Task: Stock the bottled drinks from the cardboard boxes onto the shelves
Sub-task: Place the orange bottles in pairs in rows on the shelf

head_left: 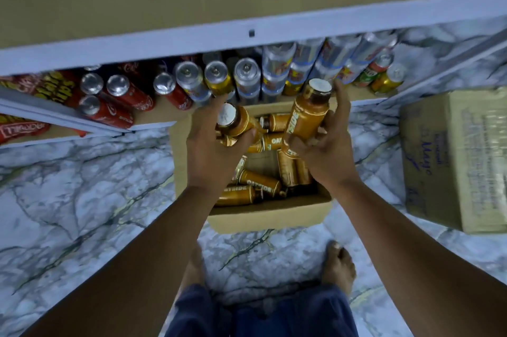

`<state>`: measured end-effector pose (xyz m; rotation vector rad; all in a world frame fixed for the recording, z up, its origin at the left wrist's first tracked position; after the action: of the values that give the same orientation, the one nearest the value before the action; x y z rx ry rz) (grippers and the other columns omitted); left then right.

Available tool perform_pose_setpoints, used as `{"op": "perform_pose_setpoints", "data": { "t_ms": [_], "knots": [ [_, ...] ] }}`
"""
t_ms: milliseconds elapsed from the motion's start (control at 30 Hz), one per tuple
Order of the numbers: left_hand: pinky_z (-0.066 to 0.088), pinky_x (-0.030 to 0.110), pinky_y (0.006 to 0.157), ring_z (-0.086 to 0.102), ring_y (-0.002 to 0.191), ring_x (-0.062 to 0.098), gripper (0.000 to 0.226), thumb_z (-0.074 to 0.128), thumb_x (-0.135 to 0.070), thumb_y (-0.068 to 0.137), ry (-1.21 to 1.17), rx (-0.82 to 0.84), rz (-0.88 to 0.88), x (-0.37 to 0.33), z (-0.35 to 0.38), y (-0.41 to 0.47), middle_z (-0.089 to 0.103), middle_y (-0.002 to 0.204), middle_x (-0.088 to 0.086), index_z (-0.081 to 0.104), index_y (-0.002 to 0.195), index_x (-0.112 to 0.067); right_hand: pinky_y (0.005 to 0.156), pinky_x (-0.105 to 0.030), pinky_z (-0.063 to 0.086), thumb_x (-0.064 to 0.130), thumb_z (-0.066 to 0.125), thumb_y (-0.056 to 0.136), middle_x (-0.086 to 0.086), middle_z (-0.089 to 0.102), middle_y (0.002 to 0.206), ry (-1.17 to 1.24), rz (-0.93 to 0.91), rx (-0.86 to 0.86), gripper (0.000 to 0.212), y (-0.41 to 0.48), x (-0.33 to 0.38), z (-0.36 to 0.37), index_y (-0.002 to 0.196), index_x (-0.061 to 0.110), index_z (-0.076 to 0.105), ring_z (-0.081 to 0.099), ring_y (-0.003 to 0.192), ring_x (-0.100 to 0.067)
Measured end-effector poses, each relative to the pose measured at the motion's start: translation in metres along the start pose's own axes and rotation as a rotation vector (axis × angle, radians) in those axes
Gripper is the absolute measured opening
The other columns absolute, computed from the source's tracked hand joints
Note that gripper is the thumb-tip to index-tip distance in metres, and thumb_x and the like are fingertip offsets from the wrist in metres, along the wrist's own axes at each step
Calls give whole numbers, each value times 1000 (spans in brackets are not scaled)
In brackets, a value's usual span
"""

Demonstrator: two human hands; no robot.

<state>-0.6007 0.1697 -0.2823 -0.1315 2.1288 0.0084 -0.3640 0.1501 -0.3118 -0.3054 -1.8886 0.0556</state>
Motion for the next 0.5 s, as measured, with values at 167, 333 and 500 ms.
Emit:
{"op": "perform_pose_setpoints", "data": {
  "t_ms": [167, 333, 500],
  "knots": [
    [55, 33, 100, 48, 127, -9, 80, 87, -23, 82, -47, -21, 107, -89, -43, 3, 43, 131, -39, 44, 148, -34, 80, -10, 50, 11, 85, 77, 36, 59, 123, -80, -88, -31, 108, -8, 103, -38, 147, 55, 16, 62, 103, 12],
    [58, 44, 96, 61, 119, 8, 72, 89, -15, 79, -130, -22, 67, -179, -104, -10, 55, 124, -32, 47, 129, -45, 89, -44, 59, 19, 86, 77, 20, 62, 129, -58, -136, -16, 107, -37, 212, -73, 146, 62, 16, 66, 112, -8],
    [59, 47, 92, 65, 116, 18, 68, 87, -25, 81, -78, -27, 132, -292, -182, -35, 62, 129, -3, 53, 140, -25, 92, -47, 58, 22, 88, 80, 30, 63, 122, -30, -146, 14, 103, -88, 335, -114, 153, 46, 19, 65, 111, -3]
  ]
}}
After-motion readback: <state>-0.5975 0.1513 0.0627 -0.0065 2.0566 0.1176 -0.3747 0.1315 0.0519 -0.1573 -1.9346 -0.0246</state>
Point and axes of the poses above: each hand's wrist, its own y-axis towards the middle knuckle, its own z-axis out of the palm, x = y × z, the point moved 9 cm from there along y, towards the middle knuckle
